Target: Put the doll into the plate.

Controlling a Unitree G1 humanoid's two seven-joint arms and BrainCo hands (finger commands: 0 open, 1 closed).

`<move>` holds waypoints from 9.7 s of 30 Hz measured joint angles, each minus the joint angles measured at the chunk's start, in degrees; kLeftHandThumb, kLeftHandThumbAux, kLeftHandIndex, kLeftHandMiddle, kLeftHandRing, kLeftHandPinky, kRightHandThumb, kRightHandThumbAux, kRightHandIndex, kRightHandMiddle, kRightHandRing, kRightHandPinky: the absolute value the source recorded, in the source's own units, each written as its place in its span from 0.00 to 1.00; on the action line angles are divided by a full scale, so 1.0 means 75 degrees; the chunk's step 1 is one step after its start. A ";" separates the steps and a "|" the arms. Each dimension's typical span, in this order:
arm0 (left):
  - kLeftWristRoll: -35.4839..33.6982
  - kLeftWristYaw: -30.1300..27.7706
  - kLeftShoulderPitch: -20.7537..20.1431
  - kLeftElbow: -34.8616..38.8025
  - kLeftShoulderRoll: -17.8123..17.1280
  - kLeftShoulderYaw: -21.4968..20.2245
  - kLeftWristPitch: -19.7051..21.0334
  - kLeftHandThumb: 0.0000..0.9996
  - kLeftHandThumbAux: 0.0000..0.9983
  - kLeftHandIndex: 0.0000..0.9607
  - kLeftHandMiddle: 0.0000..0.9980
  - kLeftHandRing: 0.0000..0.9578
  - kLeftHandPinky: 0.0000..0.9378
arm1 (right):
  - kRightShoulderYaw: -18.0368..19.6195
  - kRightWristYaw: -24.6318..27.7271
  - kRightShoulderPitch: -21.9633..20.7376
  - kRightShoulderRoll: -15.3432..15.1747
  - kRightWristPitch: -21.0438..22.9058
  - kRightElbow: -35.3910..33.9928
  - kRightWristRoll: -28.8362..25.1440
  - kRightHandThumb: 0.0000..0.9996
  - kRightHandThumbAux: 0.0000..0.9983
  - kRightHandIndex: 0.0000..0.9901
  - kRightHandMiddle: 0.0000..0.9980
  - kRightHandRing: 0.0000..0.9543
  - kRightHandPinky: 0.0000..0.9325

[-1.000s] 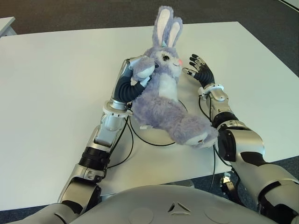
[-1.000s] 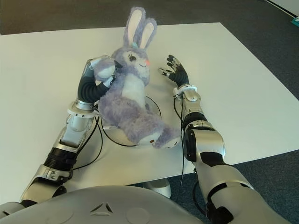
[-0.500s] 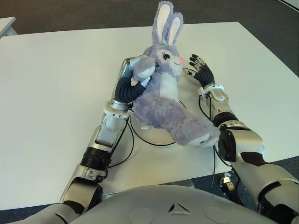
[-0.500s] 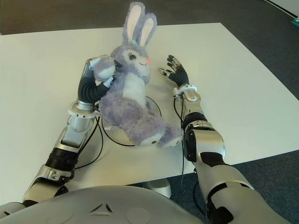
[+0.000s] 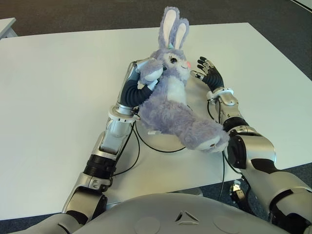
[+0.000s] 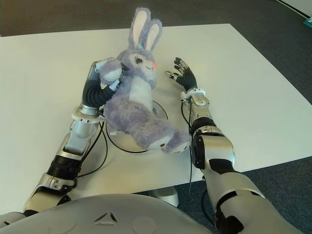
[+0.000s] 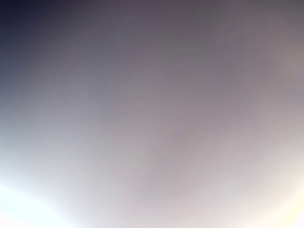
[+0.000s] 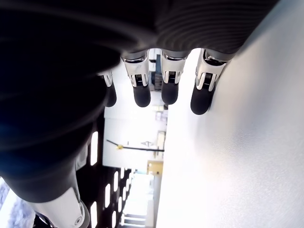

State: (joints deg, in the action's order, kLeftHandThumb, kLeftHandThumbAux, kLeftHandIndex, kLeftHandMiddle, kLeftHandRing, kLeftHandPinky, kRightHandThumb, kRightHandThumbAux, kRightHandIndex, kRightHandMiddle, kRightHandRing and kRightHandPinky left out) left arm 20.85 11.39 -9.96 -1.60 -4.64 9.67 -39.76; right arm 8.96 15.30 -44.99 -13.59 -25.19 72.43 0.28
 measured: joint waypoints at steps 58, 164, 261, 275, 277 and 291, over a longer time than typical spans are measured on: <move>0.0489 0.0449 -0.0059 -0.0196 0.0159 0.0056 0.1574 0.74 0.70 0.46 0.85 0.89 0.91 | 0.0030 0.0136 0.0035 0.0006 -0.0003 -0.0045 -0.0035 0.21 0.78 0.03 0.04 0.04 0.06; -0.1453 -0.1635 0.0285 0.0424 0.0074 0.0503 0.1925 0.71 0.70 0.45 0.76 0.83 0.86 | 0.0020 0.0140 0.0024 0.0079 -0.0003 -0.0049 -0.0025 0.21 0.77 0.02 0.04 0.04 0.06; -0.1287 -0.1214 -0.0110 -0.0829 0.0248 0.0251 -0.0023 0.68 0.71 0.42 0.32 0.29 0.25 | -0.0017 0.0125 0.0083 0.0004 -0.0020 -0.0054 -0.0014 0.25 0.77 0.03 0.05 0.05 0.07; -0.1454 -0.1355 -0.0080 -0.0831 0.0212 0.0327 -0.0104 0.41 0.54 0.19 0.22 0.17 0.12 | -0.0025 0.0134 0.0088 0.0009 -0.0038 -0.0059 -0.0016 0.24 0.79 0.04 0.05 0.05 0.09; -0.1457 -0.1359 -0.0076 -0.0830 0.0209 0.0325 -0.0106 0.41 0.54 0.18 0.21 0.16 0.11 | -0.0015 0.0133 0.0090 0.0010 -0.0039 -0.0061 -0.0021 0.24 0.80 0.04 0.05 0.05 0.09; -0.1493 -0.1420 -0.0043 -0.0776 0.0184 0.0341 -0.0070 0.36 0.54 0.12 0.17 0.14 0.12 | 0.0019 0.0148 0.0115 0.0016 -0.0043 -0.0100 -0.0041 0.32 0.83 0.05 0.07 0.08 0.12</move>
State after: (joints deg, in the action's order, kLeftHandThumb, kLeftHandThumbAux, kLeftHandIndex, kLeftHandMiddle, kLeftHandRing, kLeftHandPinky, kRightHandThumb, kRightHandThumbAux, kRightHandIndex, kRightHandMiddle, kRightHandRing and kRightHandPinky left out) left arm 9.65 0.75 -10.28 -7.42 -3.26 12.23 -40.28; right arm 9.11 16.41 -44.13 -13.46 -25.51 71.68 -0.02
